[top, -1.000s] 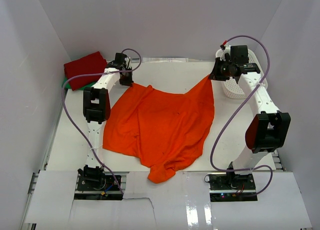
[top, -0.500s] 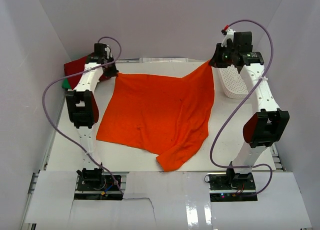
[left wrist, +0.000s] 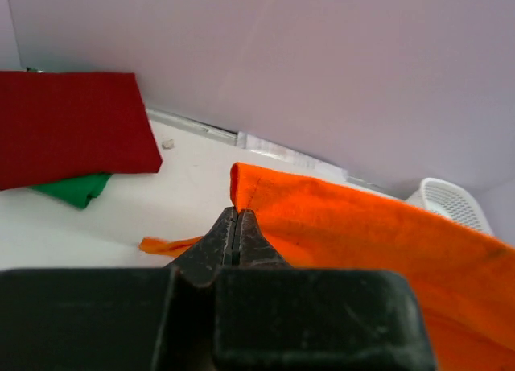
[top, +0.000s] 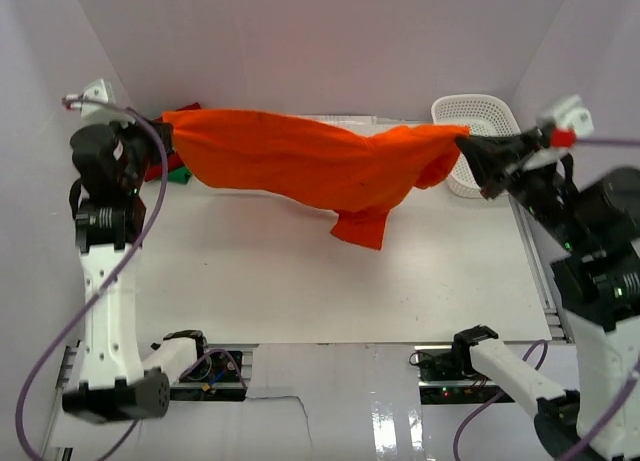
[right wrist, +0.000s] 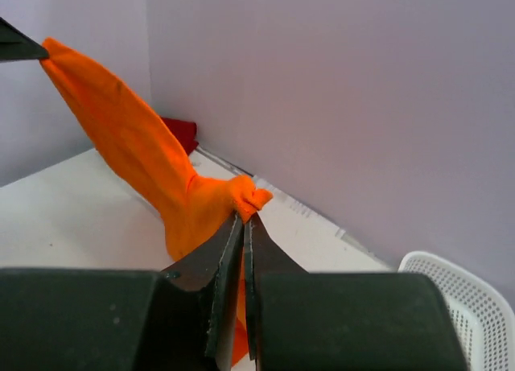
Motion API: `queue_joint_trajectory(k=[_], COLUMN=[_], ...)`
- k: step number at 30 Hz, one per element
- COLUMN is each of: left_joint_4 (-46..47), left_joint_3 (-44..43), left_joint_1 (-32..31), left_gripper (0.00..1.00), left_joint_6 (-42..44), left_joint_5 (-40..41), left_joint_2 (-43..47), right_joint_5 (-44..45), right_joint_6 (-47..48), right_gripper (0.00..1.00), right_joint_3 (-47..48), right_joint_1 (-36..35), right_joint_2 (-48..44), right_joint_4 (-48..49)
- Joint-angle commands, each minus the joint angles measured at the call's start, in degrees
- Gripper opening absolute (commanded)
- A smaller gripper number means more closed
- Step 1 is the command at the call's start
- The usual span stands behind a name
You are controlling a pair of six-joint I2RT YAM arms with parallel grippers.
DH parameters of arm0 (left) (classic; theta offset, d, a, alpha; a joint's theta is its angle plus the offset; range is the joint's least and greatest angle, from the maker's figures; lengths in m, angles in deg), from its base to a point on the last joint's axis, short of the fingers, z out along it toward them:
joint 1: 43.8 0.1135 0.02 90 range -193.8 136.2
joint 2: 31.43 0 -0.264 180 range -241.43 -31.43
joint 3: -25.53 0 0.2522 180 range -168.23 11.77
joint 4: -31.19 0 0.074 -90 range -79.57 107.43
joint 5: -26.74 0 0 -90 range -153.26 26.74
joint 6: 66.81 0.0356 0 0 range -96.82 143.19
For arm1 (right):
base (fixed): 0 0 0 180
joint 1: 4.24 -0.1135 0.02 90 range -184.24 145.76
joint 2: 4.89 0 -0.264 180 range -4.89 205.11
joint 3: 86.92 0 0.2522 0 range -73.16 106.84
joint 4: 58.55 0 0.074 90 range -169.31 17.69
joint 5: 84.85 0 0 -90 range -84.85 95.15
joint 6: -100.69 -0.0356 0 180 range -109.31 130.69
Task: Fold and stack the t-shirts
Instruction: Flatten out the tshirt
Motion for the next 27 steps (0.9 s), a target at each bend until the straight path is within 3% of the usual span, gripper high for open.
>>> queue_joint_trajectory(k=[1, 4, 5, 9, 11, 14, 20, 24, 27], left_joint_4=[2.86, 4.72, 2.89, -2.66, -3.19, -4.07, 0.92, 7.43, 9.20], left_joint_3=[10.04, 15.60, 13.43, 5.51, 4.36, 2.16, 3.73, 6.64, 0.42], left_joint_1=[-0.05, -0.05, -0.05, -0.05, -0.05, -0.05, -0.05, -0.23, -3.20], left_gripper=[0.00, 0.00, 0.00, 0.00, 0.00, 0.00, 0.00, 0.00, 0.00], left_joint_6=[-3.91, -5.06, -4.62, -3.65, -3.65, -4.09, -4.62, -5.85, -5.41], left_joint_5=[-1.32, 1.83, 2.89, 8.26, 9.40, 8.71, 6.86, 6.07, 7.72], left_joint_2=[10.95, 22.22, 23.28, 23.29, 21.54, 16.27, 3.90, -5.14, -16.49], right_joint_5=[-3.66, -3.84, -3.49, -0.24, 2.83, 4.24, 9.78, 0.50, -2.60], right_joint_6=[1.20, 0.32, 0.41, -0.73, -1.70, -3.63, -3.90, -6.35, -7.06], right_gripper=[0.08, 0.08, 0.08, 0.08, 0.08, 0.08, 0.08, 0.08, 0.08], right_joint_3=[-7.76, -8.23, -2.91, 8.46, 8.40, 9.10, 6.82, 5.32, 16.00], right_joint_1=[-0.22, -0.22, -0.13, -0.13, -0.13, -0.04, 0.22, 10.37, 14.10], right_joint_2=[-10.07, -17.38, -16.78, -10.83, -8.27, 0.77, 9.93, 19.22, 31.17], right_joint_4=[7.10, 6.33, 4.14, -5.19, -5.37, -6.60, -5.37, -1.43, -4.20])
